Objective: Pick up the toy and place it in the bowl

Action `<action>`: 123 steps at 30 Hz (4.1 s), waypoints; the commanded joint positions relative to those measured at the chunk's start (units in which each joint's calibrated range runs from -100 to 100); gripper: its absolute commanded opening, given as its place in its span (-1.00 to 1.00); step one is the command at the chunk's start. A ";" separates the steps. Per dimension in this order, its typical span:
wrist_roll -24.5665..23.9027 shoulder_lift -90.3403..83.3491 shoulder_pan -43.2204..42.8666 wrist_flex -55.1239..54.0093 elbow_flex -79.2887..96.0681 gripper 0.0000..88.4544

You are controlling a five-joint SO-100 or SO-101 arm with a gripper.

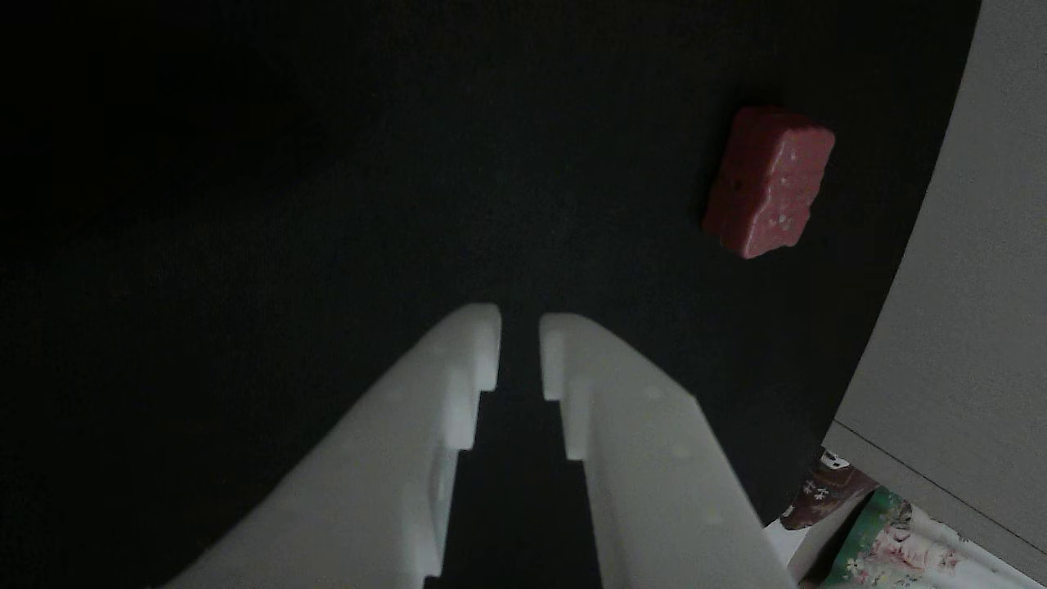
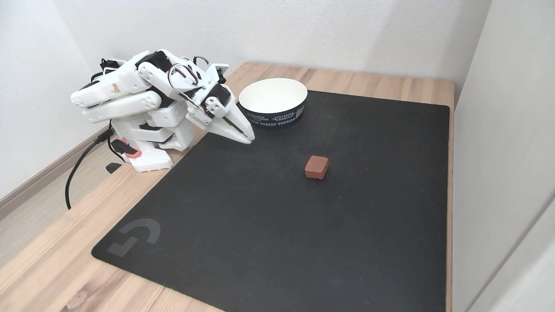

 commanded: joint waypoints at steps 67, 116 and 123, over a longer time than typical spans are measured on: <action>-4.09 98.29 1.37 2.60 -88.81 -0.95; -7.53 117.30 4.29 6.92 -106.56 -0.22; -7.85 117.38 4.29 11.57 -106.47 -0.22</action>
